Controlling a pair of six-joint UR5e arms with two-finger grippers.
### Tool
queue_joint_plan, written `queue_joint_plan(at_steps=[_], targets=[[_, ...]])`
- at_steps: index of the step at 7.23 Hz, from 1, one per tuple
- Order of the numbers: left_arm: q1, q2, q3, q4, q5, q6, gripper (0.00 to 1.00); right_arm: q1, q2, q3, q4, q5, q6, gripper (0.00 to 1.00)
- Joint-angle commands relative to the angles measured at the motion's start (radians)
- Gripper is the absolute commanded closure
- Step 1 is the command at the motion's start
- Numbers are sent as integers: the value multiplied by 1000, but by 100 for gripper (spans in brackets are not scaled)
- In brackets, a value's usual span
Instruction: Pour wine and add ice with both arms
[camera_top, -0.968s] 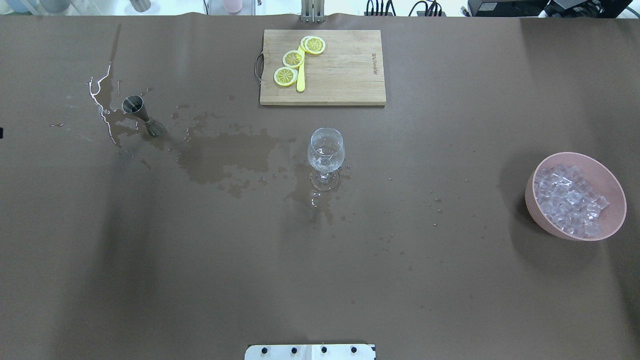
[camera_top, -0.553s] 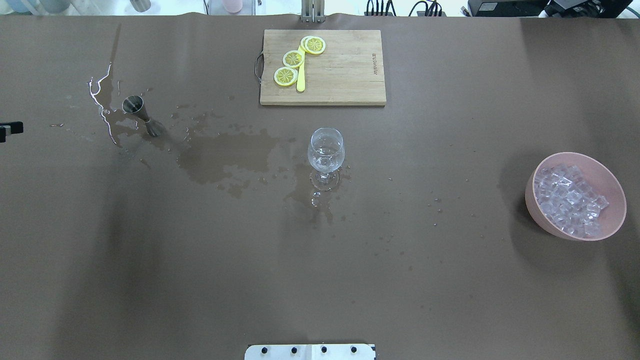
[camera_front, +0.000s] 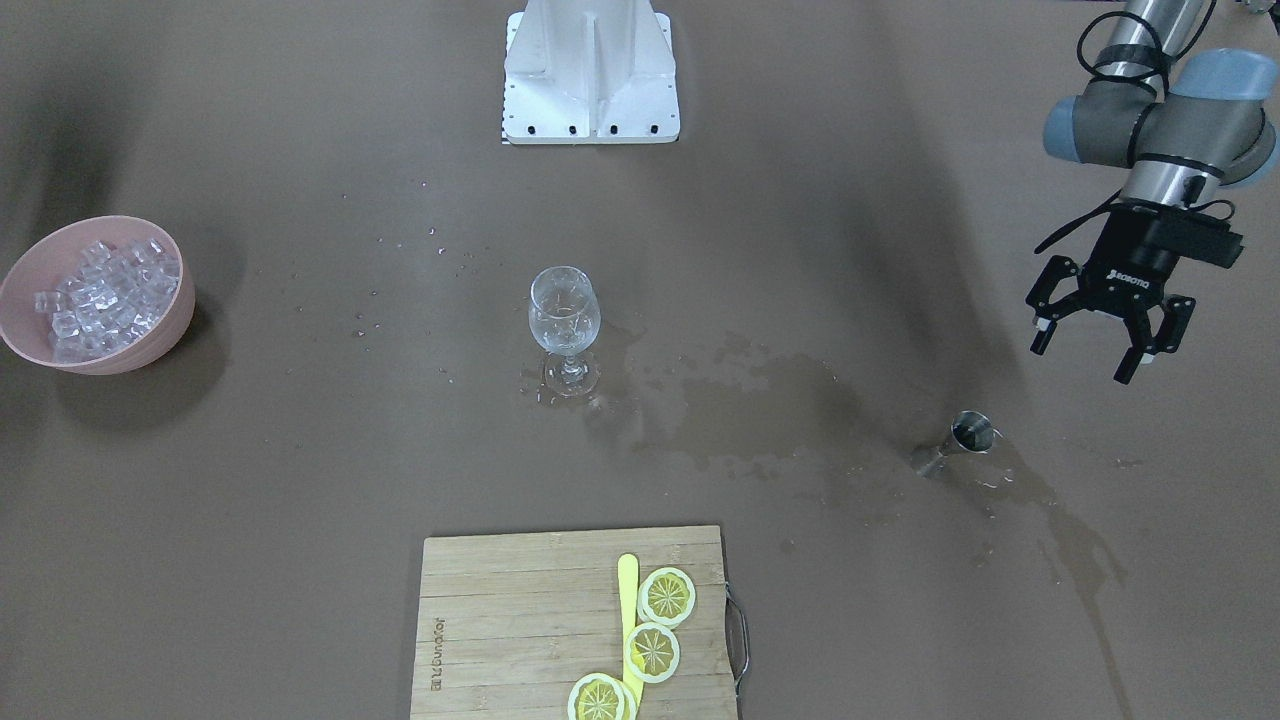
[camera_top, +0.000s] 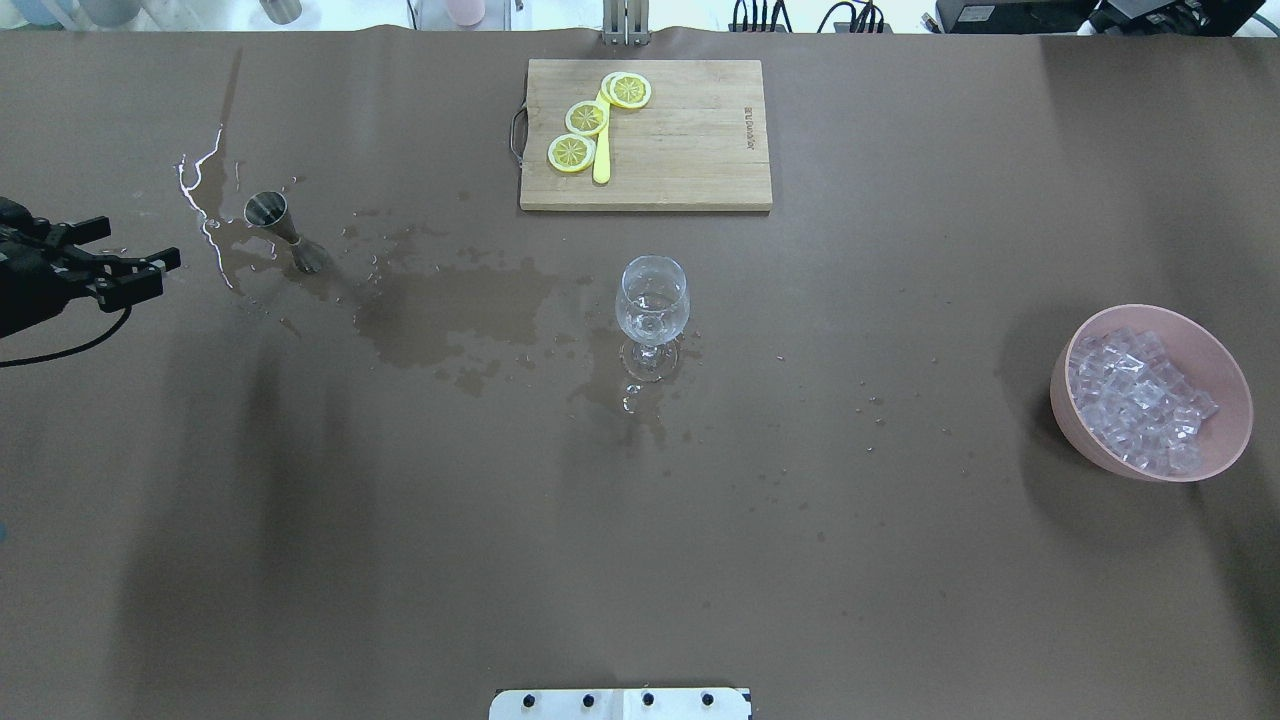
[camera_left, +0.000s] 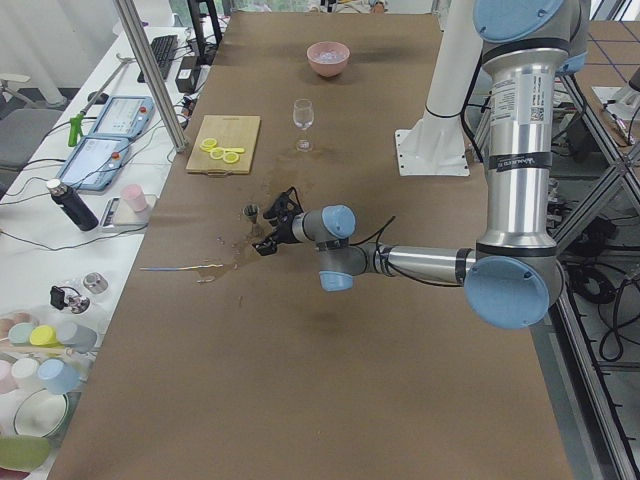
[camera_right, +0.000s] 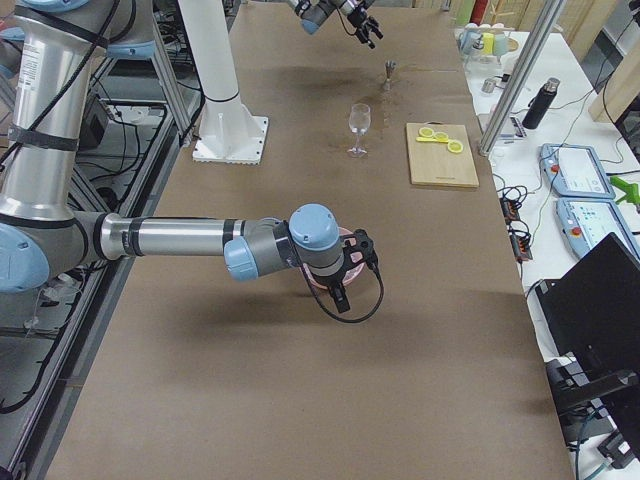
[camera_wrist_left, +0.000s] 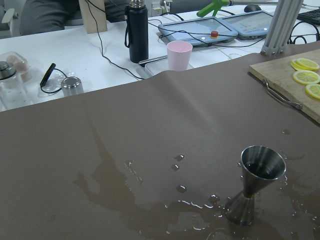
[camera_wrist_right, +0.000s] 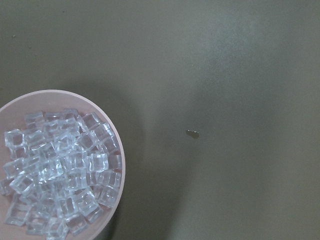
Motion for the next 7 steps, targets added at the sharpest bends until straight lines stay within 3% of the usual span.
queue_joint_plan(at_steps=[1,2,4,7], targets=[[51,-11,6,-34,56,-8,2,0,-1,0,1,5,2,0],[92,-44,15,-40,59,-23,2,0,-1,-6,1,5,0,0],[161,-119,103,-62,164,-57,2,0,-1,-11,-2,2,0,0],[198,-129,131,-56,322,-48,2,0,-1,-11,-3,-3,2,0]])
